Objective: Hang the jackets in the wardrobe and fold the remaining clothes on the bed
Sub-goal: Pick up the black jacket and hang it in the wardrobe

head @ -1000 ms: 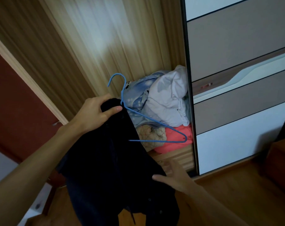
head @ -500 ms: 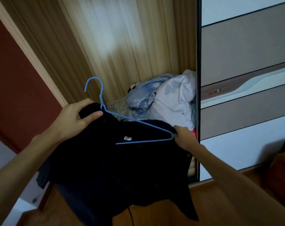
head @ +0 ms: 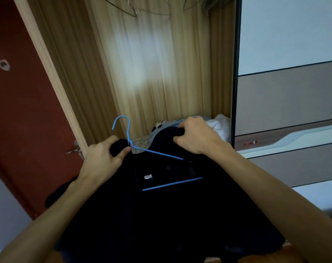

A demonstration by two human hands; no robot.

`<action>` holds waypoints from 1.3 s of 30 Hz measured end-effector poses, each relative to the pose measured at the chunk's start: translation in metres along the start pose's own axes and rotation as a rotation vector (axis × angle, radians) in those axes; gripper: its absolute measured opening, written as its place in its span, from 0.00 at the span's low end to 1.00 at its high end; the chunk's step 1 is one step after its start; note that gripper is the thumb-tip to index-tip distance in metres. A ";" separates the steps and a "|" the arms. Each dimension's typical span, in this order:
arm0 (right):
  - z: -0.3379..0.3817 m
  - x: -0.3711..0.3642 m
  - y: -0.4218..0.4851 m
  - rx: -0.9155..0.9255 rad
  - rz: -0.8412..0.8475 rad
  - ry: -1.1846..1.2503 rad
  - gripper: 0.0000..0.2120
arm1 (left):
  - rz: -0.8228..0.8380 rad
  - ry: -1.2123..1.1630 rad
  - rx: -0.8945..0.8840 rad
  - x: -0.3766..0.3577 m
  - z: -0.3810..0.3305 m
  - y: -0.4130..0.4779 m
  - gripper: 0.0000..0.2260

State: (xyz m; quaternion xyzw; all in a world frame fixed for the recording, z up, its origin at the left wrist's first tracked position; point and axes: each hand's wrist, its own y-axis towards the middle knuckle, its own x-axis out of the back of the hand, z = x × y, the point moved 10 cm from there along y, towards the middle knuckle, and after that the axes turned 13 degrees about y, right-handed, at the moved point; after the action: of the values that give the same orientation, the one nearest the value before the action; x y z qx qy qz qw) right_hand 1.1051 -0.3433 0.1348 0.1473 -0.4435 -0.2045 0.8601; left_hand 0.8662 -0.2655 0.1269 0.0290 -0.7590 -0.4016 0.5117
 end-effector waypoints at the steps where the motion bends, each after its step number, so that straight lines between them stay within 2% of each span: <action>1: 0.001 0.000 0.000 0.000 0.026 -0.025 0.15 | -0.014 -0.002 -0.004 0.003 -0.005 0.001 0.08; 5: -0.034 0.023 0.007 -0.092 0.136 -0.074 0.07 | -0.062 0.024 -0.043 0.021 -0.014 0.003 0.09; 9: -0.090 0.041 -0.003 -0.223 0.195 0.047 0.10 | -0.073 0.056 0.042 0.031 0.006 -0.001 0.09; 12: -0.099 0.035 -0.007 -0.226 0.155 0.111 0.12 | -0.042 0.003 -0.006 0.016 -0.022 -0.007 0.09; 16: -0.061 0.019 -0.007 -0.101 0.139 0.213 0.11 | -0.032 -0.080 0.007 -0.011 -0.062 -0.012 0.09; 19: -0.014 0.006 -0.009 0.007 0.072 0.252 0.17 | -0.068 -0.177 0.058 -0.022 -0.079 -0.008 0.09; 21: 0.005 0.005 -0.011 0.111 0.026 0.287 0.17 | -0.100 -0.301 0.105 -0.015 -0.078 0.000 0.08; 23: 0.010 0.018 -0.008 0.226 -0.005 0.177 0.16 | -0.151 -0.445 0.145 0.001 -0.067 0.013 0.07; 24: 0.008 0.024 -0.002 0.251 0.037 0.107 0.18 | -0.198 -0.497 0.158 0.012 -0.060 0.019 0.07; 26: -0.001 0.028 0.008 0.205 0.284 0.097 0.29 | -0.275 -0.571 0.172 0.029 -0.048 0.036 0.06; 27: -0.007 0.025 0.013 0.156 0.434 0.169 0.29 | -0.290 -0.595 0.171 0.033 -0.043 0.046 0.06; 28: -0.011 0.023 0.018 0.133 0.553 0.235 0.26 | -0.295 -0.611 0.166 0.034 -0.040 0.056 0.06; 29: -0.013 0.024 0.026 0.153 0.610 0.262 0.22 | -0.298 -0.620 0.160 0.034 -0.038 0.067 0.06; 32: -0.015 0.038 0.057 0.239 0.540 0.290 0.24 | -0.298 -0.660 0.120 0.029 -0.036 0.101 0.07; 35: -0.013 0.054 0.089 0.326 0.346 0.330 0.16 | -0.297 -0.698 0.059 0.025 -0.035 0.137 0.06; 39: 0.004 0.043 0.141 0.252 0.243 0.528 0.10 | -0.253 -0.720 -0.045 0.013 -0.035 0.187 0.06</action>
State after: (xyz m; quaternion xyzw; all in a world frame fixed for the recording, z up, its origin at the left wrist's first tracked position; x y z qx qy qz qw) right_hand 1.1554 -0.2413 0.2281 0.2467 -0.2412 0.0018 0.9386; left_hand 0.9567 -0.1655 0.2621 -0.0317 -0.8714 -0.4628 0.1594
